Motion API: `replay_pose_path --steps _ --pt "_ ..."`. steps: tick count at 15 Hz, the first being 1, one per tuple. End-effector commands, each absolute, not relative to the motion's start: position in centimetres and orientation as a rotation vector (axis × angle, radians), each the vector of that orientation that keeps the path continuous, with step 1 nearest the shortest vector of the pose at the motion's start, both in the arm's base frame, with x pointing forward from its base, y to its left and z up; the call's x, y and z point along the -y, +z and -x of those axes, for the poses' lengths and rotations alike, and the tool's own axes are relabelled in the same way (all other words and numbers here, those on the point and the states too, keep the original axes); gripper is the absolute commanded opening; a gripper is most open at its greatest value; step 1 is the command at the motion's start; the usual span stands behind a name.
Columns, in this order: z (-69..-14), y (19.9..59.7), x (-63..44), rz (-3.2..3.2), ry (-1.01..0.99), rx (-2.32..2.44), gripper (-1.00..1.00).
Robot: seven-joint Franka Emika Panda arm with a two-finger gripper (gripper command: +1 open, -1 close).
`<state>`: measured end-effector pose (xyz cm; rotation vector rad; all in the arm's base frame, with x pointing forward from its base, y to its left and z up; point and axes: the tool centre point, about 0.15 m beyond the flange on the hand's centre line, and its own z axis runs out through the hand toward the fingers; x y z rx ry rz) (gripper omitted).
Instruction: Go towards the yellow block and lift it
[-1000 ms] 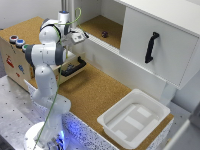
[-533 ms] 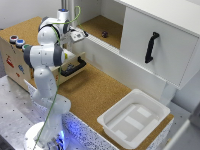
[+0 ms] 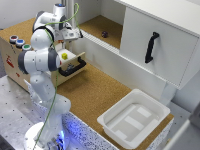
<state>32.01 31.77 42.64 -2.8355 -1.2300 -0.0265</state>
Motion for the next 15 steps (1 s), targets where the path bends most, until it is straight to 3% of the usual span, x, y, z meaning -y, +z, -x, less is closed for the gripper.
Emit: replay_pose_path --steps 1,4,15 --pt "-30.8 42.8 -33.6 2.98 -0.148 0.603 1.0" --pt "-32.7 42.9 -32.6 2.973 -0.234 0.27 1.0" --pt "-38.4 36.0 -33.2 2.984 -0.088 0.402 1.0"
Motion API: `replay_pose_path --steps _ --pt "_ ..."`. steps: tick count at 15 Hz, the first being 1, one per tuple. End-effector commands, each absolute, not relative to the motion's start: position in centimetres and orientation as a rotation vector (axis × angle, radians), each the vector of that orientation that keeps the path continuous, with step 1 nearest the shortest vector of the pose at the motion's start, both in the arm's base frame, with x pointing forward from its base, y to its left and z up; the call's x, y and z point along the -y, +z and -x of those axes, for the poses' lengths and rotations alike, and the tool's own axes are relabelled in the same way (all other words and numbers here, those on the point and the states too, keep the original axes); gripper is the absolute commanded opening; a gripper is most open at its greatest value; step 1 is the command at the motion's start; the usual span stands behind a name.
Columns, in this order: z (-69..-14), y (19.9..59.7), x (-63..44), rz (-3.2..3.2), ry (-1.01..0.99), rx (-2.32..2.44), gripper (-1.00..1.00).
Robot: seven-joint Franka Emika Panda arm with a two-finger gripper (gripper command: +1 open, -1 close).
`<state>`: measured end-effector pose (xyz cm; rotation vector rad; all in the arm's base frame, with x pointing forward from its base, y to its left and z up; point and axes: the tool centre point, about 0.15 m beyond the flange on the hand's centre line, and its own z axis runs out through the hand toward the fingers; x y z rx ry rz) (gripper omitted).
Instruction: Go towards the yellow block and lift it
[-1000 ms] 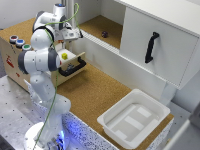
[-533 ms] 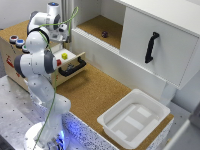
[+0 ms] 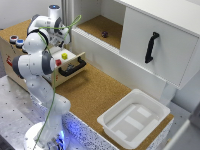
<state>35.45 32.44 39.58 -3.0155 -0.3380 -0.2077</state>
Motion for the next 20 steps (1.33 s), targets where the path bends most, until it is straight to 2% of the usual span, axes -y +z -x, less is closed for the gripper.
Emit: replay_pose_path --steps 1,8,9,17,20 --pt "-38.5 35.4 -33.1 2.989 -0.08 0.388 1.0" --pt "-39.7 32.8 -31.3 3.027 -0.034 0.405 1.0" --pt "-39.6 32.4 -31.2 3.036 -0.014 0.41 -1.0" --pt "-39.6 32.4 -30.9 3.058 -0.073 0.418 -1.0" --pt "-39.0 34.9 -30.8 3.072 -0.165 0.441 -1.0"
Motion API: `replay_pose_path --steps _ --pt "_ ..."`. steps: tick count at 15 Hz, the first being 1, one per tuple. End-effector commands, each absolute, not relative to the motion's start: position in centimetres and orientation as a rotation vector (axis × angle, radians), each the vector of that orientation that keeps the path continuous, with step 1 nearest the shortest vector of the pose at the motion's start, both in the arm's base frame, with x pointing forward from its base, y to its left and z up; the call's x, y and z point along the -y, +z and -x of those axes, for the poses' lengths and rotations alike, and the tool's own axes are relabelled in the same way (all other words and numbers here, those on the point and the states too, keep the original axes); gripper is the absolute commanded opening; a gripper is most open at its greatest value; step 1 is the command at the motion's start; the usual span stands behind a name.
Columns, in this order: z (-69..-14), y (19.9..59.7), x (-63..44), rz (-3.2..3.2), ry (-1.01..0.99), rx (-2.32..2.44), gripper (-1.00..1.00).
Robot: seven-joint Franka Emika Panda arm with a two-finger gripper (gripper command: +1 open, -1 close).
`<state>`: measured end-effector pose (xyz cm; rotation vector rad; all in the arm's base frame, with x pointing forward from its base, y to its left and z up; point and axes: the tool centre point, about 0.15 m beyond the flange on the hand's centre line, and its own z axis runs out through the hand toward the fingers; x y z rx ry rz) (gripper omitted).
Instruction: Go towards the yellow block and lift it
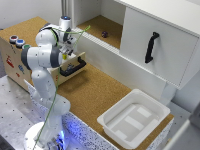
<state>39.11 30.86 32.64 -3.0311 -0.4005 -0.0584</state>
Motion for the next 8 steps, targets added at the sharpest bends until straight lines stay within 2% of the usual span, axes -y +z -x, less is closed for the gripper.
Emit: replay_pose_path --steps 1,6,8 --pt "-38.7 36.3 -30.8 3.076 -0.2 0.451 -1.0" --pt "-37.3 44.9 -28.3 3.021 -0.325 0.491 -1.0" --pt "-36.8 47.1 -26.1 3.017 -0.368 0.476 -1.0"
